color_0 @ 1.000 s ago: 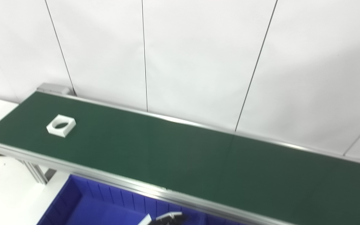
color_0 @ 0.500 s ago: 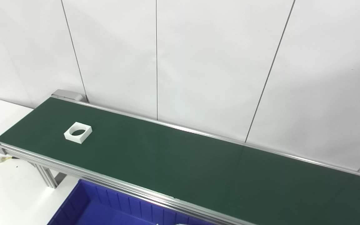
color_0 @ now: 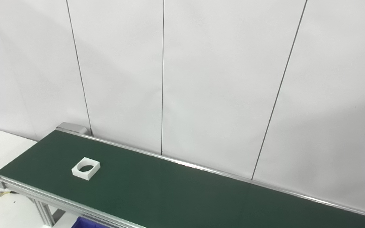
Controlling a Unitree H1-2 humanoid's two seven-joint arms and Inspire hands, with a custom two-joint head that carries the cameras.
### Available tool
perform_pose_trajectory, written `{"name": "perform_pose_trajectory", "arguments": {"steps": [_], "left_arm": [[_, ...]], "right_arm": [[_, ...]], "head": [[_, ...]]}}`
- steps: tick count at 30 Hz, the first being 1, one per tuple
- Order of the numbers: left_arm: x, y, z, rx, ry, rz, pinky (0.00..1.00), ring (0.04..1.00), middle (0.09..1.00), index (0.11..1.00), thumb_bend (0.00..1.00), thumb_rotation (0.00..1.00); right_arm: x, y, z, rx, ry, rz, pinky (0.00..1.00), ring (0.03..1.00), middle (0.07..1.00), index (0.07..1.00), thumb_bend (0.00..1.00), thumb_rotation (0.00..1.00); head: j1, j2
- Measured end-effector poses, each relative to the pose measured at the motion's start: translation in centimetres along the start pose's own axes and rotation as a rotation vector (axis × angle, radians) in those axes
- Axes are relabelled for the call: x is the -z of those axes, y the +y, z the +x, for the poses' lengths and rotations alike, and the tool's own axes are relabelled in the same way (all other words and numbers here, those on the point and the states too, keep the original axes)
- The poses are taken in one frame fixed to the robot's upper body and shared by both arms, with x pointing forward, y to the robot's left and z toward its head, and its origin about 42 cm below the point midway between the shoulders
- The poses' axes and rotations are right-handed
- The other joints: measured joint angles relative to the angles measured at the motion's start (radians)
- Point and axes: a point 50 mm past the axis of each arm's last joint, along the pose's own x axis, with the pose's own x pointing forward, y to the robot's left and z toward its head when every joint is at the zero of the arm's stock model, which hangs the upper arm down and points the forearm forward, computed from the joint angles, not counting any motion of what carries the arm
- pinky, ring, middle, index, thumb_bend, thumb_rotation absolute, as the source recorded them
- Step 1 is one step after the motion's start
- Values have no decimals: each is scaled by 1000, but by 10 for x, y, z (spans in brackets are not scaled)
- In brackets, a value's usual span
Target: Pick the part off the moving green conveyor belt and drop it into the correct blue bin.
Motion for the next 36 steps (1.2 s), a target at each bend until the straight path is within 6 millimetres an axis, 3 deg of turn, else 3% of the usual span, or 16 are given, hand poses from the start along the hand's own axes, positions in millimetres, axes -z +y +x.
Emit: {"name": "perform_pose_trajectory", "arguments": {"steps": [20,30,36], "left_arm": [[1,-6,3,-2,-9,32,671,751,784,756,959,44],[-24,-13,-5,-46,-107,-12,613,715,762,727,964,24],[-59,-9,-12,-105,-230,-110,593,698,749,714,999,0]], "right_arm": [[5,-1,2,3,3,1,792,888,933,958,853,0],[10,-9,0,12,-8,-16,745,862,922,948,870,0],[12,-9,1,16,-25,-16,731,854,914,945,864,0]], "head": [[-3,3],[11,18],[18,12]]}}
